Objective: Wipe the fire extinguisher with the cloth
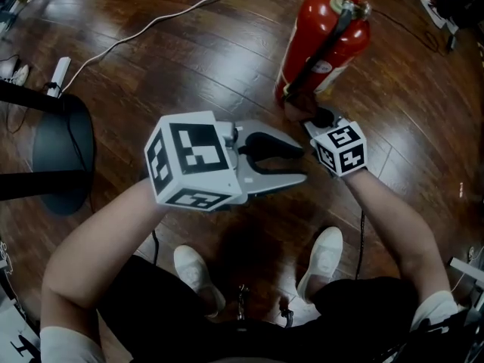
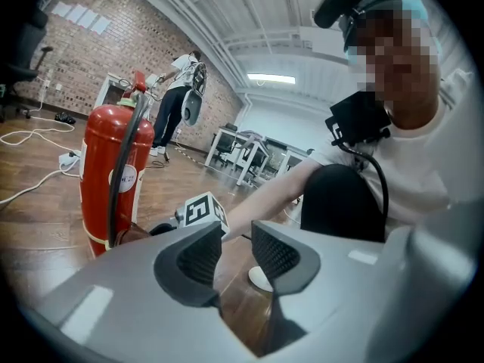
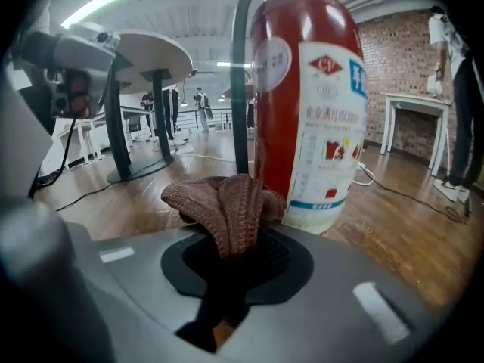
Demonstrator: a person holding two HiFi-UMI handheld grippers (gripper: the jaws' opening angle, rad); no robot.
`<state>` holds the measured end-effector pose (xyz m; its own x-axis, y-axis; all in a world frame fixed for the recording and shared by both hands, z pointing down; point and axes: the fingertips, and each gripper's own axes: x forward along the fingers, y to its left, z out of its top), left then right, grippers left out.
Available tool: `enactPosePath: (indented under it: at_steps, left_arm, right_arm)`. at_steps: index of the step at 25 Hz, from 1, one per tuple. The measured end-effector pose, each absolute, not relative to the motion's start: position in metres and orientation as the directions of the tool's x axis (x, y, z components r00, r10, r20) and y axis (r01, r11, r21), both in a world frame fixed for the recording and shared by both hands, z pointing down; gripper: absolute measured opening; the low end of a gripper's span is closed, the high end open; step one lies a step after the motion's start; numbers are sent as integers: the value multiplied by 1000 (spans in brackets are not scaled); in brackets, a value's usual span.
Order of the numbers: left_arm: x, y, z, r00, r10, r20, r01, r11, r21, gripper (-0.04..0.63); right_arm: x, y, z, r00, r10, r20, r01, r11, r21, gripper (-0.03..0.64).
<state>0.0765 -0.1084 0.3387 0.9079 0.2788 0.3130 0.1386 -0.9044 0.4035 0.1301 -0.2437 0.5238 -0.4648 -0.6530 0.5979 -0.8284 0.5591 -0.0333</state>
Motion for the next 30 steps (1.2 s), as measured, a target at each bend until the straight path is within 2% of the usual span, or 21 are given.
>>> enactPosePath:
  at_steps: [7, 11, 14, 18, 23, 27, 30]
  left_arm:
    - [71, -111, 338, 911, 272, 311, 131, -904, 408, 120]
    - [70, -110, 339, 909, 276, 311, 136, -904, 406, 120]
    - [70, -106, 339, 909, 286, 304, 146, -900, 410, 120]
    - [68, -104, 338, 905, 294, 307, 154, -900, 408, 120]
    - [66, -103, 335, 909, 290, 298, 155, -902, 403, 120]
    - [64, -98, 333, 909, 300, 290, 170, -901, 399, 120]
    - [61, -98, 331, 910, 301, 285, 173, -900, 400, 118]
  right_arm:
    - [130, -227, 570, -449, -564, 694, -832, 547, -93, 63]
    - [125, -214, 551, -480, -563, 672, -813, 573, -101, 63]
    - [113, -207, 494, -537, -615, 577, -795, 597, -104, 64]
    - [92, -209, 381, -607, -699, 378, -769, 637, -57, 64]
    - [103, -234, 259, -561, -812, 161, -820, 572, 28, 63]
    - [124, -257, 222, -490, -867, 84, -866, 496, 60, 63]
    - [118, -264, 237, -486, -866, 121, -864, 497, 80, 63]
